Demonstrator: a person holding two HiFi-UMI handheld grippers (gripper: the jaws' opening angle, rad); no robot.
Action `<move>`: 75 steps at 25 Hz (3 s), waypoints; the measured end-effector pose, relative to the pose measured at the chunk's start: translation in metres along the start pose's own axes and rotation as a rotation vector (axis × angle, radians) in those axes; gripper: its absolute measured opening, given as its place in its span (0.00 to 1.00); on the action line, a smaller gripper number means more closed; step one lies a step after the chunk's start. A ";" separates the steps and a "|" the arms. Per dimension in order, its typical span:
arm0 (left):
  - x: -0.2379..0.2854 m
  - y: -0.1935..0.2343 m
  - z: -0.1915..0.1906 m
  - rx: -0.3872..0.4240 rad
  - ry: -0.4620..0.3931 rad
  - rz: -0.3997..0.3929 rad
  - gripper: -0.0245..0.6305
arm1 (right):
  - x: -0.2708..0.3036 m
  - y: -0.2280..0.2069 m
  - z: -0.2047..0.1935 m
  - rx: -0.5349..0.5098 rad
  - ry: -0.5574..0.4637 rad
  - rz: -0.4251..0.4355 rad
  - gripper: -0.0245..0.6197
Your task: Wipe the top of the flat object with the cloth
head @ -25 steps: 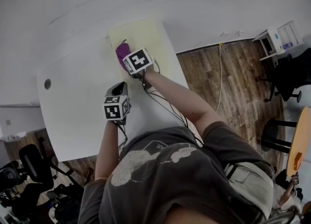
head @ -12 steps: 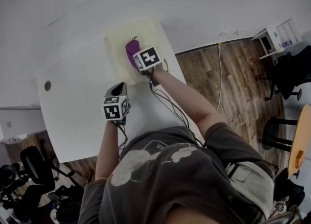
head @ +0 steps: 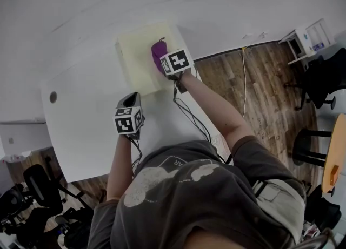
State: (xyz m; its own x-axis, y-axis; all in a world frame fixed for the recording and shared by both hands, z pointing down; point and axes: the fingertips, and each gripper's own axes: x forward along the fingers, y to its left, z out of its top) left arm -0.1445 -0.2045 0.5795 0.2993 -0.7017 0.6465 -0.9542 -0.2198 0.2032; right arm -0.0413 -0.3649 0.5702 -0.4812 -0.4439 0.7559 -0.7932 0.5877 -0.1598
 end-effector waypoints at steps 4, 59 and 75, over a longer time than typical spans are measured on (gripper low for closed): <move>0.000 0.000 -0.001 -0.001 0.000 0.000 0.03 | -0.004 -0.012 -0.003 0.019 -0.009 -0.015 0.15; -0.026 0.009 0.005 0.077 -0.074 0.012 0.03 | -0.027 0.158 -0.038 -0.071 0.030 0.264 0.15; -0.022 -0.004 0.001 0.104 -0.043 -0.016 0.03 | -0.029 0.111 -0.053 -0.019 0.024 0.179 0.15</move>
State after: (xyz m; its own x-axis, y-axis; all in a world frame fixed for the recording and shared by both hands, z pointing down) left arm -0.1469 -0.1889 0.5631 0.3167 -0.7253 0.6113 -0.9447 -0.2992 0.1344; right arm -0.0953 -0.2508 0.5642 -0.6049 -0.3153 0.7312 -0.6886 0.6683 -0.2814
